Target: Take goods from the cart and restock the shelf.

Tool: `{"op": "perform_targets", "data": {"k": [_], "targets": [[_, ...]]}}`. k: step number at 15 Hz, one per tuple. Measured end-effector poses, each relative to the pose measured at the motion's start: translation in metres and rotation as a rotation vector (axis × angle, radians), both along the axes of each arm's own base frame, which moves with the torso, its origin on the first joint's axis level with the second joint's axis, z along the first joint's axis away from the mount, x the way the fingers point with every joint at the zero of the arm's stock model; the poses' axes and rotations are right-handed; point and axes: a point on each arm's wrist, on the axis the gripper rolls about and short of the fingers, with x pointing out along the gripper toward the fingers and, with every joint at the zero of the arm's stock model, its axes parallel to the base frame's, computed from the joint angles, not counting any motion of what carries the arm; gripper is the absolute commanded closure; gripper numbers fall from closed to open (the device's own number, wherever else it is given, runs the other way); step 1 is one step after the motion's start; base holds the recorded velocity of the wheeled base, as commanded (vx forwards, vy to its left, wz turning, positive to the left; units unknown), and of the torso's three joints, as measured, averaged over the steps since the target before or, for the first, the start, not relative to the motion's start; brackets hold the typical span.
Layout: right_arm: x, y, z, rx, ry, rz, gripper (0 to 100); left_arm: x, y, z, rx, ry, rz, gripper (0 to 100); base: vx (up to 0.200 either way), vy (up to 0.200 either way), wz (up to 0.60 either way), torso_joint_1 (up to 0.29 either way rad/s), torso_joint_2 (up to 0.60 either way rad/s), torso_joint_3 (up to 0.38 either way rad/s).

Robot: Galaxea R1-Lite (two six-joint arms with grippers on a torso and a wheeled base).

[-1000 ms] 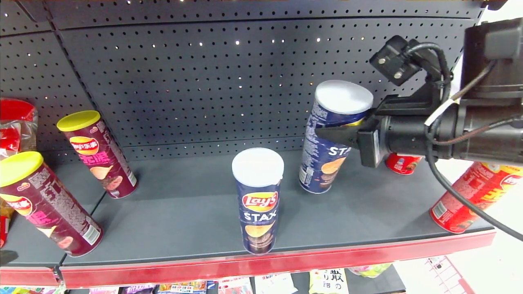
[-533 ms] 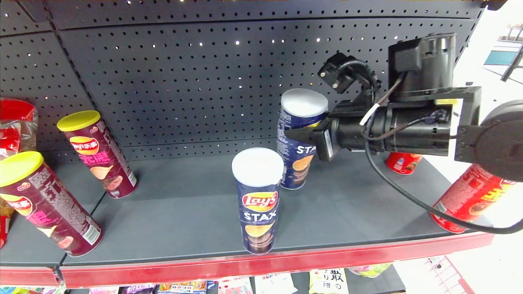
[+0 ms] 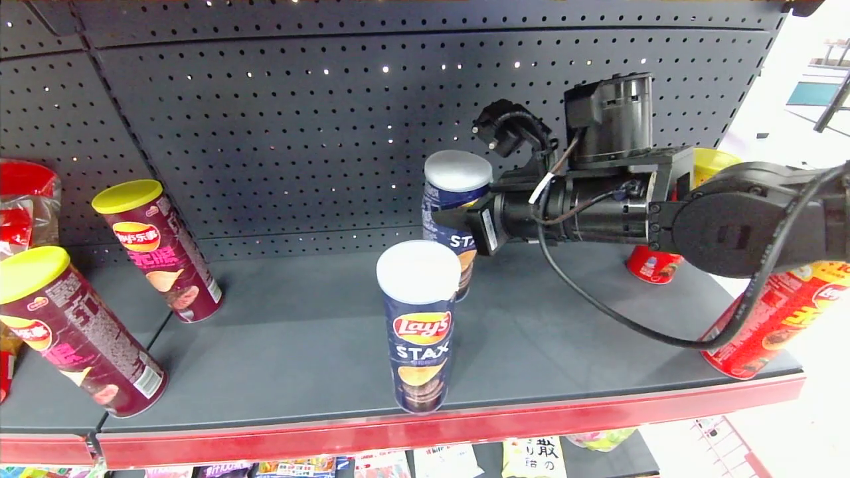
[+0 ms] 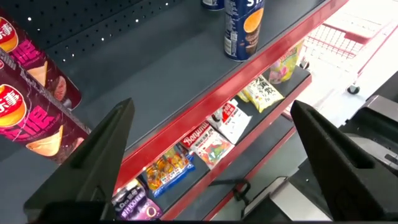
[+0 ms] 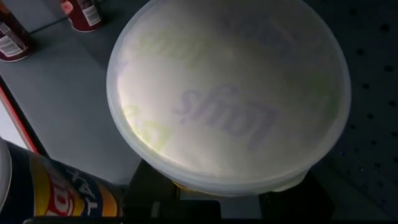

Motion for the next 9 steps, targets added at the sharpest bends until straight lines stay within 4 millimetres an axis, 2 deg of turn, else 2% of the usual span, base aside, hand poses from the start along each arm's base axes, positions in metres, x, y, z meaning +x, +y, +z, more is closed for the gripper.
{"op": "perform_targets", "data": {"k": [9], "targets": [[0.008, 0.017, -0.019, -0.011, 0.053, 0.007, 100, 0.0, 0.0, -0.001, -0.009, 0.01, 0.003, 0, 0.0, 0.0, 0.0, 0.0, 0.0, 0.0]]}}
